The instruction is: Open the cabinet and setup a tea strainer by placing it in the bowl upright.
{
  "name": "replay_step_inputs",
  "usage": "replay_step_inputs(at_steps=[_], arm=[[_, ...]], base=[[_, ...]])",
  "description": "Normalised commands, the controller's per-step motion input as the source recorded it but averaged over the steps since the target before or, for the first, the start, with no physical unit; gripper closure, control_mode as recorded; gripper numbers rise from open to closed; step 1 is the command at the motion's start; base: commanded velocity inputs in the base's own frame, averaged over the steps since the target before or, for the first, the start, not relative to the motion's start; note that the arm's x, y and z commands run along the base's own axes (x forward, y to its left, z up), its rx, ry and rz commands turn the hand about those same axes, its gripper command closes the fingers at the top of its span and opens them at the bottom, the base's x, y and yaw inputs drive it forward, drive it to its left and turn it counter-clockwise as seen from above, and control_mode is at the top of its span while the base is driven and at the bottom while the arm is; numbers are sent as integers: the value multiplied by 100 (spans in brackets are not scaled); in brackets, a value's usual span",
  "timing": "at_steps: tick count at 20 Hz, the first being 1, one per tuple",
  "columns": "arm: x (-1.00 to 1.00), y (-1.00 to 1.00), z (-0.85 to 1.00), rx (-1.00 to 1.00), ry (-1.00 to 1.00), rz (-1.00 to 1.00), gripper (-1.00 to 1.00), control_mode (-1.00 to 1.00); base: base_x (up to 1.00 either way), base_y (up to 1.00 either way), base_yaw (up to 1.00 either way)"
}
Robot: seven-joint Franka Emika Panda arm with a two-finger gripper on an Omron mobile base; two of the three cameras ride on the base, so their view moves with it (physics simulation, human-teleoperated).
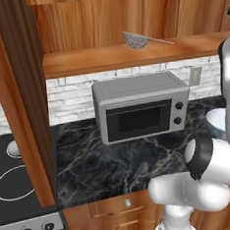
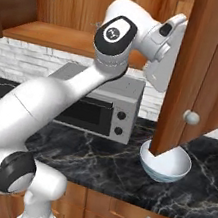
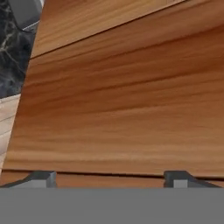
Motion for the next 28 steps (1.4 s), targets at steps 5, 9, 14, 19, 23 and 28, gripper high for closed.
replay_step_inputs(at_steps=[5,9,14,19,23,28], arm=[[33,-100,-3,0,2,6,-100,-100],[17,-100,-12,0,1,3,-100,-100],[7,-100,-12,0,0,4,-100,-100],[-22,-27,-3,0,-1,-1,-100,-100],[-69,100,-3,0,-7,-1,-100,-100],[-52,100,-25,0,-1,0,-100,-100]], base=[[0,0,0],[0,0,0],[0,0,0],[0,0,0],[0,0,0],[0,0,0]])
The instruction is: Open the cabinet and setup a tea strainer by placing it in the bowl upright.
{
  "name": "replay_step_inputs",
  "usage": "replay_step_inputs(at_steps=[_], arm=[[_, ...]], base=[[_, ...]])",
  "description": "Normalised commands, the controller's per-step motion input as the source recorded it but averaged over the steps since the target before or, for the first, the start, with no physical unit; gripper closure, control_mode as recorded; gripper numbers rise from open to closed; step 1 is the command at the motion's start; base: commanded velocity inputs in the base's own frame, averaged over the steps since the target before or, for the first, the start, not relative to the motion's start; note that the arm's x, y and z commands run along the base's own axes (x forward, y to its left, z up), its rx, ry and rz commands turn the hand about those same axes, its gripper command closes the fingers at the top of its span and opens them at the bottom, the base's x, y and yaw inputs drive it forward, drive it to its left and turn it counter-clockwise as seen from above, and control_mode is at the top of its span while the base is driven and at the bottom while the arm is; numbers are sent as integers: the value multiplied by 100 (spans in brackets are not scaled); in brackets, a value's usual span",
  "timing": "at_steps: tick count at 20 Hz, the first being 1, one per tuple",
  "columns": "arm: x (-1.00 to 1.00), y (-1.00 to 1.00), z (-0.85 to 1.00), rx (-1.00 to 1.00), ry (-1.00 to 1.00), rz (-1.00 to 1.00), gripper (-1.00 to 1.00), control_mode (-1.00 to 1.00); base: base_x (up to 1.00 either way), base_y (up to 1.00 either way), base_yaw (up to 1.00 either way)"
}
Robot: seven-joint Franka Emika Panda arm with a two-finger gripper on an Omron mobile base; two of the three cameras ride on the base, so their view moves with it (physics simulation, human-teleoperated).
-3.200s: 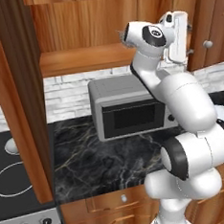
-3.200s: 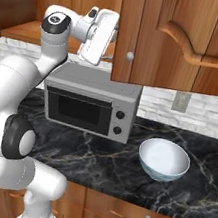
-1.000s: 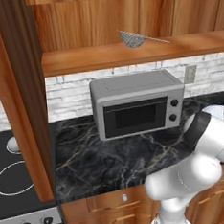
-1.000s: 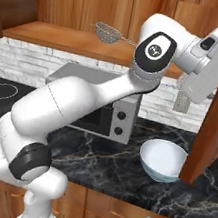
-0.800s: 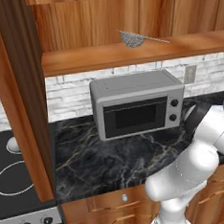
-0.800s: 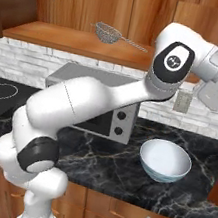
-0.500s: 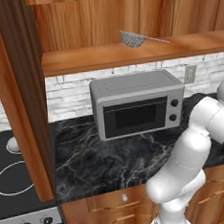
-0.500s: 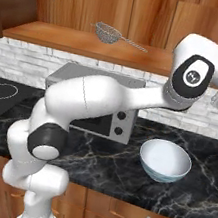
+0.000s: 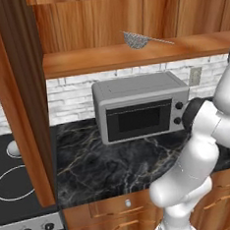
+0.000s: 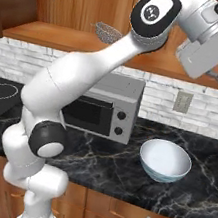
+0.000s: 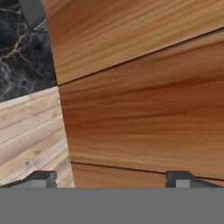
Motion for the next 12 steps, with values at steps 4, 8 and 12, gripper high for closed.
replay_step_inputs(at_steps=[4,8,12], arm=[[-67,100,-41,6,-1,0,-100,-100],[-67,100,-54,8,-2,0,-100,-100],[-57,100,-52,2,-5,2,-100,-100]], base=[[0,0,0],[0,0,0],[0,0,0]])
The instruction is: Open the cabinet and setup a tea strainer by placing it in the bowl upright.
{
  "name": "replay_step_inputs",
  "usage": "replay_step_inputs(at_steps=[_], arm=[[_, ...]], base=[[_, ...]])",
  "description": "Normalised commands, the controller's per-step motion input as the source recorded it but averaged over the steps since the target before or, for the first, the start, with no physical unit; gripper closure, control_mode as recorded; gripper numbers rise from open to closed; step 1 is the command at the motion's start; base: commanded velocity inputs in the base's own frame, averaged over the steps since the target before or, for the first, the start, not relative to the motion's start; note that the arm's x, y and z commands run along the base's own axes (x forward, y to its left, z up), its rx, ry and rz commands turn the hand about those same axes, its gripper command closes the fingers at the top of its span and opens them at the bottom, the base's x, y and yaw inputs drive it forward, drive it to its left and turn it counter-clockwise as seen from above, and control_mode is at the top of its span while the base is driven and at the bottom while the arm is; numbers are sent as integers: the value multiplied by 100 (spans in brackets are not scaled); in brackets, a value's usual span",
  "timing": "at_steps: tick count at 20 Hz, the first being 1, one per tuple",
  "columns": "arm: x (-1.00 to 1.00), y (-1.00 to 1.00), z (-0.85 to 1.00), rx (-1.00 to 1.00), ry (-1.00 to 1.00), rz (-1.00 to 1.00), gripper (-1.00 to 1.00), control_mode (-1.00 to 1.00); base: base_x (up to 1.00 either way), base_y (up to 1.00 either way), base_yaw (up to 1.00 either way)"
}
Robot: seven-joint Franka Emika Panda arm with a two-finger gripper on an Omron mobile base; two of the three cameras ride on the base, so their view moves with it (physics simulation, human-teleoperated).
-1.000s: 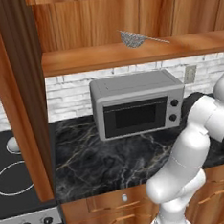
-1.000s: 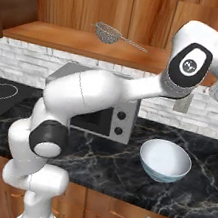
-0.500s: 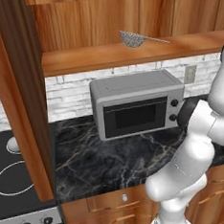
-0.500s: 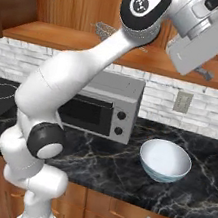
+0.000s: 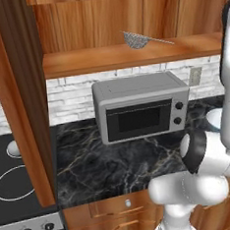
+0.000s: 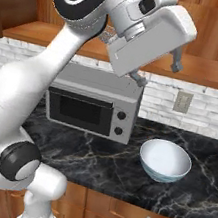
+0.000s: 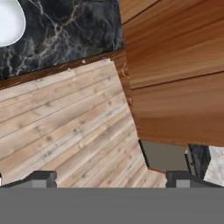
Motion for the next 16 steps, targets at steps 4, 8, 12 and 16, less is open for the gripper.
replay_step_inputs(at_steps=[4,8,12,16], arm=[[-24,100,-24,11,-1,3,-100,-100],[0,82,-19,14,0,1,-100,-100],[9,58,-33,10,0,2,-100,-100],[25,9,-9,18,-4,10,-100,-100]], base=[[0,0,0],[0,0,0],[0,0,0],[0,0,0]])
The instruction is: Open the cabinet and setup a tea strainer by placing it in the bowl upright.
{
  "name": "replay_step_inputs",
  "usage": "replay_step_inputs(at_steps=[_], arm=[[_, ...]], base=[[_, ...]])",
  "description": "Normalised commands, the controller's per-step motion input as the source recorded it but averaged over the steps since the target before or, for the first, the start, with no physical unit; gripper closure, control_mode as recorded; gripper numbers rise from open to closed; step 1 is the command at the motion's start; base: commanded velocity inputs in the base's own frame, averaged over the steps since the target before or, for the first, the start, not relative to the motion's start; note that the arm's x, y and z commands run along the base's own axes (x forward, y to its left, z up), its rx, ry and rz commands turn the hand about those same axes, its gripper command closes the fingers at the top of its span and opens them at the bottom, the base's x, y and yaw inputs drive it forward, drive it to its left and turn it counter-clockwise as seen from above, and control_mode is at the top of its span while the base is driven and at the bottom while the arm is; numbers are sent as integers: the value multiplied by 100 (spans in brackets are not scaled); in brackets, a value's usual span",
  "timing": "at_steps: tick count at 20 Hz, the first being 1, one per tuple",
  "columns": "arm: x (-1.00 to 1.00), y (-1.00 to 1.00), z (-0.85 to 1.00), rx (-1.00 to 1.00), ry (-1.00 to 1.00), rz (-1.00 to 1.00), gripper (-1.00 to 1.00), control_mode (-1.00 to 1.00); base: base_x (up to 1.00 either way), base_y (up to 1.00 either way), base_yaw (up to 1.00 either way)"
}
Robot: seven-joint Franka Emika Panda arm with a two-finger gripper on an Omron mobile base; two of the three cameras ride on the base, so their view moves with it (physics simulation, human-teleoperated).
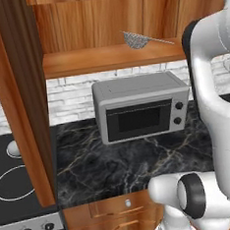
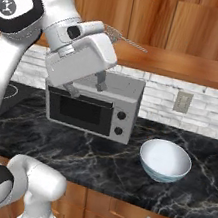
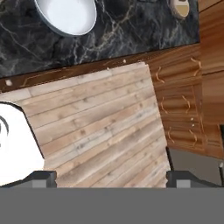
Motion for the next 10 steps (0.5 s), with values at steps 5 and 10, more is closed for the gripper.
replay_step_inputs(at_steps=[5,10], arm=[[34,2,-16,16,-15,16,-100,-100],[43,11,-29,4,-15,16,-100,-100]], base=[[0,0,0],[0,0,0]])
